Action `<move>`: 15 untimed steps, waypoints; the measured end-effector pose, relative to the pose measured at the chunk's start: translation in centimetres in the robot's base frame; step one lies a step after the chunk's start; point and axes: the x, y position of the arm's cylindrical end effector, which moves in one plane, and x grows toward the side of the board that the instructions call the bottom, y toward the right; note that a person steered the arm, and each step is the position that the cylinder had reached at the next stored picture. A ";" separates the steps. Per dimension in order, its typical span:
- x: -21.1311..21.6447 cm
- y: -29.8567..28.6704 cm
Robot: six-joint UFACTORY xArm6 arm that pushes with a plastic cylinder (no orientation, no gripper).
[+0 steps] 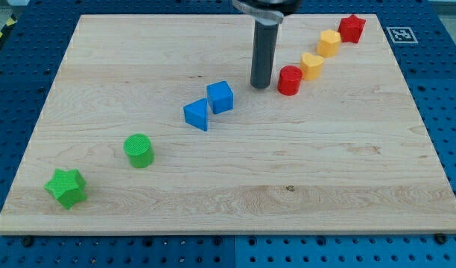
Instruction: Adjust the blue blocks in a diagonal line
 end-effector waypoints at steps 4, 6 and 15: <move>-0.3 -16.1; 1.9 -16.1; 5.0 -9.6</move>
